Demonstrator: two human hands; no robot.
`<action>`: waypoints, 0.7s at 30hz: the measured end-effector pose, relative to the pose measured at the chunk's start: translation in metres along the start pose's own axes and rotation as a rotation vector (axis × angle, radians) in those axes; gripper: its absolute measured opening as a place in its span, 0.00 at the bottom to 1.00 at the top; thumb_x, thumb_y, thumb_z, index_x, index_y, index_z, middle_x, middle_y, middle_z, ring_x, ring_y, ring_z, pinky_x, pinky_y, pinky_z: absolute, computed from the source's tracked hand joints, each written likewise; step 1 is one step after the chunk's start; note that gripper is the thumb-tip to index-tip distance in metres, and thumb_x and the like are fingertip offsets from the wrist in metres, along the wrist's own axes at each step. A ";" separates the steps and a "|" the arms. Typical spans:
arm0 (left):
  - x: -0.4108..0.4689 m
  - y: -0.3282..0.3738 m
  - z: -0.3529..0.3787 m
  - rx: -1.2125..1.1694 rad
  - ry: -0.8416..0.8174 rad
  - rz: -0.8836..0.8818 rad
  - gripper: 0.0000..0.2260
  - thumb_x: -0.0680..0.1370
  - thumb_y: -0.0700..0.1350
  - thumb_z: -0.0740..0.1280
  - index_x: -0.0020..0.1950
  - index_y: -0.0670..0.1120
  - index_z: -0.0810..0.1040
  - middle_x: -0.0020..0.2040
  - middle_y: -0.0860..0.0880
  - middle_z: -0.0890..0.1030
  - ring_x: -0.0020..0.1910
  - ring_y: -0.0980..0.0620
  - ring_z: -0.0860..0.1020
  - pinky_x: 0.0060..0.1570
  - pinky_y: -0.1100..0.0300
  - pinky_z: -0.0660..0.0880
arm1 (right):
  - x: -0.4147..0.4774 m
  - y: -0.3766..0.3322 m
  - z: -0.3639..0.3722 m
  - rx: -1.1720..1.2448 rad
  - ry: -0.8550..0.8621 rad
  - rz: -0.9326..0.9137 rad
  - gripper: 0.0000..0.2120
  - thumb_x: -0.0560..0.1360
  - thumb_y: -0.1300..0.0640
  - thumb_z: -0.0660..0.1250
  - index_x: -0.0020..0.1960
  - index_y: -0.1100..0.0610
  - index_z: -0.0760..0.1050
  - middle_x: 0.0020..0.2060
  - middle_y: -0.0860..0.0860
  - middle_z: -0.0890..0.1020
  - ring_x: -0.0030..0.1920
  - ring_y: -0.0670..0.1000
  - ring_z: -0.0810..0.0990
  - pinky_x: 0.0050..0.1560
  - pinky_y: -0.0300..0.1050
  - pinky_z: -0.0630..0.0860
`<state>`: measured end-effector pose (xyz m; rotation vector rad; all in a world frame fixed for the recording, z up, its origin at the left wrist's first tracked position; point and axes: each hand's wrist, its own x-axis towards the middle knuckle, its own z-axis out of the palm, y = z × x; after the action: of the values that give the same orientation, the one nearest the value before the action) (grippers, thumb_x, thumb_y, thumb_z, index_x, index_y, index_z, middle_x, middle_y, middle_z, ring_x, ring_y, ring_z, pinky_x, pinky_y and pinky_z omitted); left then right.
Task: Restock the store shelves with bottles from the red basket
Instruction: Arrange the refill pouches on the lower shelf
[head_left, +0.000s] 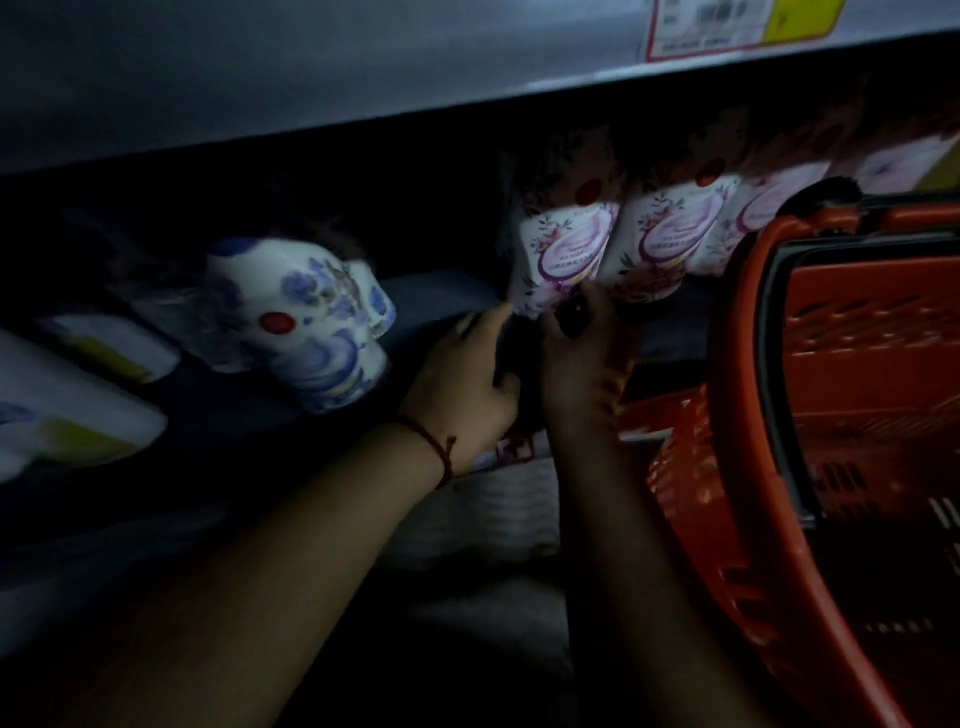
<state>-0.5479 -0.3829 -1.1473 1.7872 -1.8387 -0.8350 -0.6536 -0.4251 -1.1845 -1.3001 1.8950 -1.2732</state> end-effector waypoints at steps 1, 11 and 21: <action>-0.014 0.001 -0.008 0.087 -0.004 0.041 0.30 0.74 0.39 0.65 0.76 0.47 0.64 0.73 0.46 0.69 0.72 0.49 0.67 0.70 0.64 0.59 | -0.009 -0.004 0.000 0.037 0.002 -0.013 0.19 0.72 0.60 0.69 0.62 0.62 0.78 0.57 0.58 0.83 0.59 0.55 0.80 0.63 0.46 0.73; -0.145 -0.032 -0.119 0.238 0.131 -0.177 0.26 0.75 0.40 0.69 0.73 0.47 0.68 0.65 0.42 0.77 0.55 0.45 0.78 0.59 0.55 0.73 | -0.100 -0.070 0.014 0.092 -0.341 0.002 0.21 0.74 0.65 0.64 0.67 0.61 0.74 0.62 0.60 0.80 0.62 0.58 0.78 0.63 0.45 0.70; -0.137 -0.064 -0.115 -0.243 0.210 -0.396 0.28 0.78 0.40 0.67 0.76 0.45 0.62 0.74 0.46 0.68 0.71 0.46 0.69 0.69 0.47 0.69 | -0.129 -0.067 0.005 0.028 -0.427 -0.036 0.24 0.73 0.62 0.68 0.69 0.58 0.73 0.64 0.54 0.79 0.63 0.55 0.78 0.65 0.51 0.74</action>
<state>-0.4135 -0.2592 -1.0951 2.0181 -1.2137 -0.9241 -0.5673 -0.3168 -1.1386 -1.4606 1.5535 -0.9401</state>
